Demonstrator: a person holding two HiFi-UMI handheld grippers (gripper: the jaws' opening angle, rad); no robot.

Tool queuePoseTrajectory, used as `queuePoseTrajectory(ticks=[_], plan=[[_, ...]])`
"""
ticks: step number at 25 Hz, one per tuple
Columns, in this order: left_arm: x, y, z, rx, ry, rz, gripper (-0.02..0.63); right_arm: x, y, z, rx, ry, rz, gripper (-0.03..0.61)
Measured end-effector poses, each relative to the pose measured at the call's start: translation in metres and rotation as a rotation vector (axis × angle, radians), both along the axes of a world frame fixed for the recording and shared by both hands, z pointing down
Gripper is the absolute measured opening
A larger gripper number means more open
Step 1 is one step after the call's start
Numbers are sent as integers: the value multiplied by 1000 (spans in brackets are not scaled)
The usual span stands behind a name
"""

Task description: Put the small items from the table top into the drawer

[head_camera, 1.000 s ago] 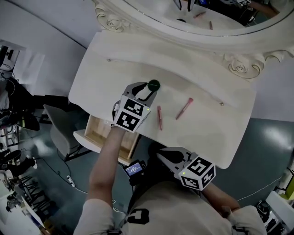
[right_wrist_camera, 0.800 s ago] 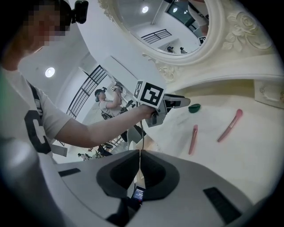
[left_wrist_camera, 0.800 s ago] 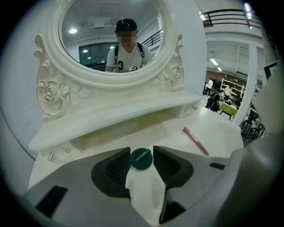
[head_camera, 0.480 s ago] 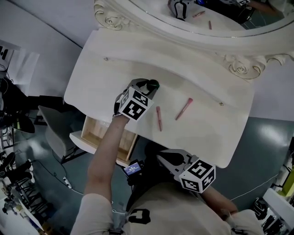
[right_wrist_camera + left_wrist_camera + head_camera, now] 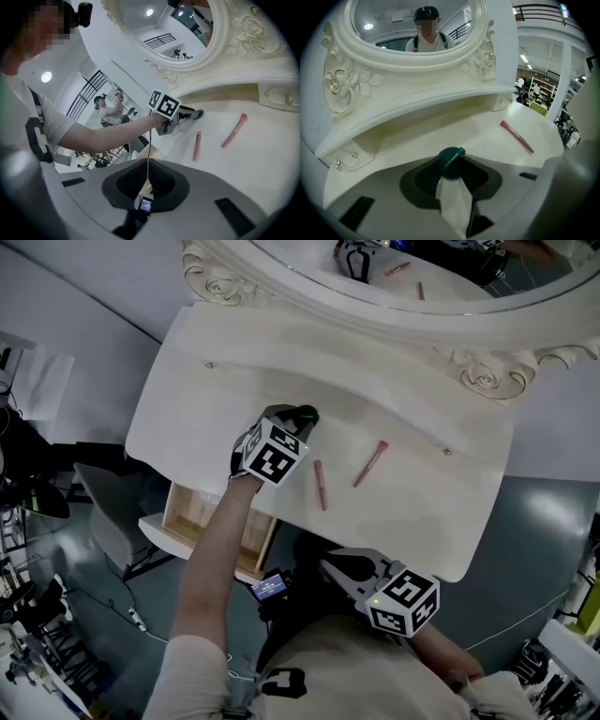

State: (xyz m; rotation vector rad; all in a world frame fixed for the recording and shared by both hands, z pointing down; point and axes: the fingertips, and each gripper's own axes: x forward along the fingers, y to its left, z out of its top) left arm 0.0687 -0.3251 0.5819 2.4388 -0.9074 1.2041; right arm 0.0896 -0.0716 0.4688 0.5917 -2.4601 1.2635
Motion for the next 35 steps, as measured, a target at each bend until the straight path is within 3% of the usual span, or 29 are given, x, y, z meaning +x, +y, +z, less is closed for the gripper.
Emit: queuePoseTrajectory(ticks=[12, 16, 35], plan=[[3, 1, 2, -44, -1, 7, 109, 5, 2, -2, 9, 4, 23, 28], [0, -1, 1, -16, -19, -2, 58, 6, 3, -2, 12, 7, 27, 28], [-6, 1, -22, 30, 60, -55, 57, 2, 8, -9, 32, 21, 61, 28]])
